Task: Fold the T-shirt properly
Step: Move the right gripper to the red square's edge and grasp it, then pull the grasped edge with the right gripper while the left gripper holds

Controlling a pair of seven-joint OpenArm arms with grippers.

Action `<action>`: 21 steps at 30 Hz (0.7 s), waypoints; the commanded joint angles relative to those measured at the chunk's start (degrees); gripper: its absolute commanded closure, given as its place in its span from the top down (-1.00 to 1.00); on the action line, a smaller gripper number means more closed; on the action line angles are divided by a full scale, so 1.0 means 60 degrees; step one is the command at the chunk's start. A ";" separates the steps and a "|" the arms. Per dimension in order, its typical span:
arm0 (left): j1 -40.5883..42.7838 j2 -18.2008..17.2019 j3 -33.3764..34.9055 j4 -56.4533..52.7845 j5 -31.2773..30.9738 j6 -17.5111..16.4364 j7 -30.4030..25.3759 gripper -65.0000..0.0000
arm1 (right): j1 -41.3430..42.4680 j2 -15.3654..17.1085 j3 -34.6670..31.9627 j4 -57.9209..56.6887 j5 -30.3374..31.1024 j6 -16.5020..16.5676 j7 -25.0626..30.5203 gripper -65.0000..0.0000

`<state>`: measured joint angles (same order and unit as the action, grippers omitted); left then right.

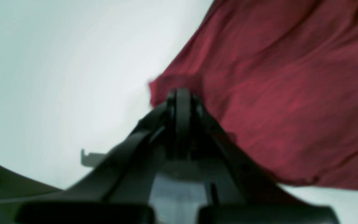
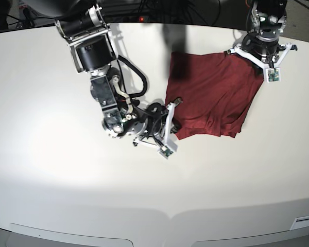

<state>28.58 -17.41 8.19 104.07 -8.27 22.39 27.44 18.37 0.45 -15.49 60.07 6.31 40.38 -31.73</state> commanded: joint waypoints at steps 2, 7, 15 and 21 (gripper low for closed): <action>-0.0157 -0.0058 -0.0036 -0.0226 0.0015 0.0040 -0.0299 -1.00 | -0.0040 0.0259 0.0015 0.0306 0.0029 -0.0063 -0.0229 -1.00; -0.0794 0.0164 -0.0036 -0.1177 -0.0452 -0.0466 -0.0382 -1.00 | -0.0772 0.0528 0.0015 0.1213 0.0025 -0.0063 -0.0616 -1.00; -0.1581 0.0433 -0.0036 -0.1475 -0.0415 -0.0535 -0.0521 -1.00 | -0.2616 0.0532 0.0015 0.3588 0.0106 -0.0063 -0.1198 -1.00; -0.1967 0.0353 -0.0040 -0.1472 -0.0011 -0.0525 -0.0619 -1.00 | -0.3847 0.0506 0.0015 0.4761 0.1679 -0.0063 -0.1694 -1.00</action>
<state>17.23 -14.76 8.19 94.35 -8.95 19.22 25.26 -5.52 3.66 -15.42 87.74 16.21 39.53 -42.11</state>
